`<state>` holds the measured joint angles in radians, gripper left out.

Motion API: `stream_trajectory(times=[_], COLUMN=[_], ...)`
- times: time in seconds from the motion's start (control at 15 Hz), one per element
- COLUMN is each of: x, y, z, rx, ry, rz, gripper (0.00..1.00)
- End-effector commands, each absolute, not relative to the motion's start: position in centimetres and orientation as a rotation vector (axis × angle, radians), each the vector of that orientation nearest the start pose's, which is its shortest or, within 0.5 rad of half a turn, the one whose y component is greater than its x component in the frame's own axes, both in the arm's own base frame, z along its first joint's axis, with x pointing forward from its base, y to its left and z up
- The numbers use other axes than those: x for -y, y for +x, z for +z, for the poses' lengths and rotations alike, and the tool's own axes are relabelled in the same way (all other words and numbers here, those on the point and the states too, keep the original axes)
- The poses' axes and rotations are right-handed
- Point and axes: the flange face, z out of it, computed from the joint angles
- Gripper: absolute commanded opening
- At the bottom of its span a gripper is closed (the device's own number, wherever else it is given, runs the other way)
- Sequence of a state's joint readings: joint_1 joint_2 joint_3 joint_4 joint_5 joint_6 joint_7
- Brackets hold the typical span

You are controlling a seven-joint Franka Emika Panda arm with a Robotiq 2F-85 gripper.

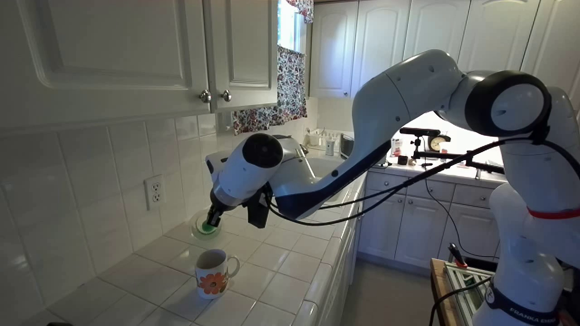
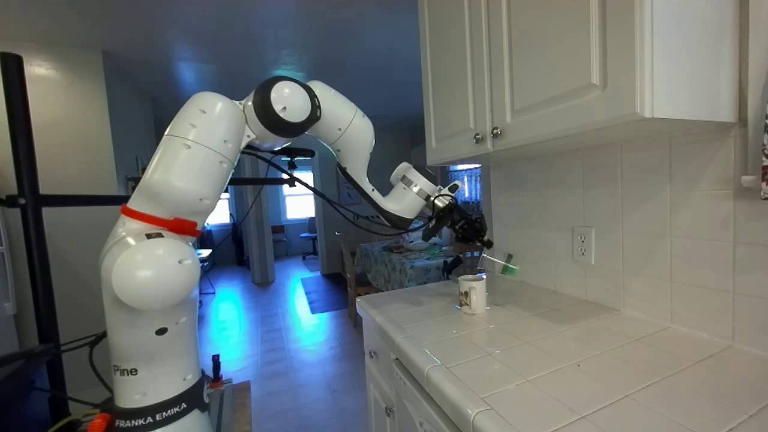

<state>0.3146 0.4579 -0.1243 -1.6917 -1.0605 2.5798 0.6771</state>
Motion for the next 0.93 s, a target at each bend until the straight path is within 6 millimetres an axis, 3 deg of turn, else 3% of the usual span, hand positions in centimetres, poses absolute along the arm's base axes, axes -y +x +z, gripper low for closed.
stream_trajectory(times=[0.0, 0.87], x=[-16.9, -18.6], y=[67.3, 65.3], z=[37.0, 35.0], rx=[-0.434, -0.472], ry=[2.371, 2.207], rz=[0.876, 0.914], gripper=[0.02, 0.02])
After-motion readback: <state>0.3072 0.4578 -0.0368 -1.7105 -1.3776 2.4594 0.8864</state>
